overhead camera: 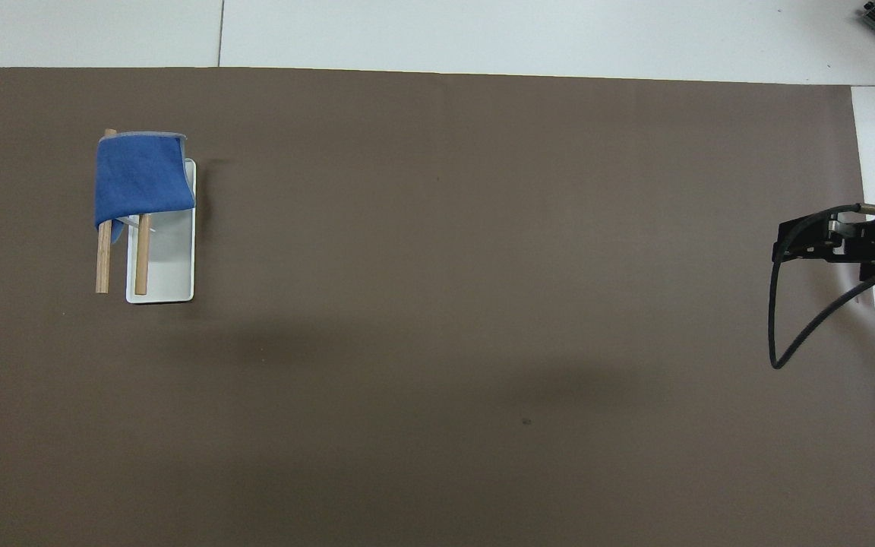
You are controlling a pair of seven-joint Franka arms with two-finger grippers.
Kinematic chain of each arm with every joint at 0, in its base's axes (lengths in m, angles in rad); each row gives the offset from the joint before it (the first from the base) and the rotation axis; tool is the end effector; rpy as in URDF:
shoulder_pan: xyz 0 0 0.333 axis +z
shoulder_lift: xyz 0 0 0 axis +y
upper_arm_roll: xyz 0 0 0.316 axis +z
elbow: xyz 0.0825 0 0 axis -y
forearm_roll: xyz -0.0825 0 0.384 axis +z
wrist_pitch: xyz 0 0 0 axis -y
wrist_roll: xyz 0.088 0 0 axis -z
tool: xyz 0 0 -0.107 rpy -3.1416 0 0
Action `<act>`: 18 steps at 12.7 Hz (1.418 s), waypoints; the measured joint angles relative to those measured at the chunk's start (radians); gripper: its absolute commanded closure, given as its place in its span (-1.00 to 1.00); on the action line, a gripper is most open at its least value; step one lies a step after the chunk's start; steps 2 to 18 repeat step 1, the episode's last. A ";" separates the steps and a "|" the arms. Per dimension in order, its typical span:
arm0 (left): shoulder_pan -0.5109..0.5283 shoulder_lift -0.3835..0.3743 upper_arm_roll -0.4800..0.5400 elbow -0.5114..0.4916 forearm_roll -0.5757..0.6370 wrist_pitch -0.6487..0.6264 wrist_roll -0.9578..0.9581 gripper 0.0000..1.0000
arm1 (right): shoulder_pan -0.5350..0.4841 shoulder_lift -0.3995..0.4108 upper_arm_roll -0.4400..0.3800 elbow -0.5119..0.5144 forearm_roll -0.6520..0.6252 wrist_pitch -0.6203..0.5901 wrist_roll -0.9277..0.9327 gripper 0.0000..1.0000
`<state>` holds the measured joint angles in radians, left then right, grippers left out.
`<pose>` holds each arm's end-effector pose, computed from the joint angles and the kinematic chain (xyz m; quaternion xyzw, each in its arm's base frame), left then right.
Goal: Right arm passes towel to left arm to hang
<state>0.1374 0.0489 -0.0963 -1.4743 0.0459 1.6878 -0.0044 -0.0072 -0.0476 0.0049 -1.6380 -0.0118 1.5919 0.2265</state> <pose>0.5810 0.0299 0.6543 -0.9961 -0.0221 -0.0819 0.0221 0.5411 -0.0024 0.6207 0.9935 -0.1140 0.0014 0.0059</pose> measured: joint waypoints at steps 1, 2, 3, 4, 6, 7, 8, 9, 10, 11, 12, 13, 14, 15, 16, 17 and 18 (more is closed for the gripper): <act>0.000 0.000 0.000 0.000 0.000 0.004 0.012 -1.00 | 0.000 0.000 0.000 0.000 0.000 0.000 0.000 -1.00; 0.000 0.000 0.000 0.000 0.000 0.004 0.012 -1.00 | 0.000 0.000 0.000 0.000 0.000 0.000 0.000 -1.00; 0.000 0.000 0.000 0.000 0.000 0.004 0.012 -1.00 | 0.000 0.000 0.000 0.000 0.000 0.000 0.000 -1.00; 0.000 0.000 0.000 0.000 0.000 0.004 0.012 -1.00 | 0.000 0.000 0.000 0.000 0.000 0.000 0.000 -1.00; 0.000 0.000 0.000 0.000 0.000 0.004 0.012 -1.00 | 0.000 0.000 0.000 0.000 0.000 0.000 0.000 -1.00; 0.000 0.000 0.000 0.000 0.000 0.004 0.012 -1.00 | 0.000 0.000 0.000 0.000 0.000 0.000 0.000 -1.00; 0.000 0.000 0.000 0.000 0.000 0.004 0.012 -1.00 | 0.000 0.000 0.000 0.000 0.000 0.000 0.000 -1.00; 0.000 0.000 0.000 0.000 0.000 0.004 0.012 -1.00 | 0.000 0.000 0.000 0.000 0.000 0.000 0.000 -1.00; 0.000 0.000 0.000 0.000 0.000 0.004 0.012 -1.00 | 0.000 0.000 0.000 0.000 0.000 0.000 0.000 -1.00; 0.000 0.000 0.000 0.000 0.000 0.004 0.012 -1.00 | 0.000 0.000 0.000 0.000 0.000 0.000 0.000 -1.00; 0.000 0.000 0.000 0.000 0.000 0.004 0.012 -1.00 | 0.000 0.000 0.000 0.000 0.000 0.000 0.000 -1.00; 0.000 0.000 0.000 0.000 0.000 0.004 0.012 -1.00 | 0.000 0.000 0.000 0.000 0.000 0.000 0.000 -1.00; 0.000 0.000 0.000 0.000 0.000 0.004 0.012 -1.00 | 0.000 0.000 0.000 0.000 0.000 0.000 0.000 -1.00; 0.000 0.000 0.000 0.000 0.000 0.004 0.012 -1.00 | 0.000 0.000 0.000 0.000 0.000 0.000 0.000 -1.00; 0.000 0.000 0.000 0.000 0.000 0.004 0.012 -1.00 | 0.000 0.000 0.000 0.000 0.000 0.000 0.000 -1.00; 0.000 0.000 0.000 0.000 0.000 0.004 0.012 -1.00 | 0.000 0.000 0.000 0.000 0.000 0.000 0.000 -1.00; 0.000 0.000 0.000 0.000 0.000 0.004 0.012 -1.00 | 0.000 0.000 0.000 0.000 0.000 0.000 0.000 -1.00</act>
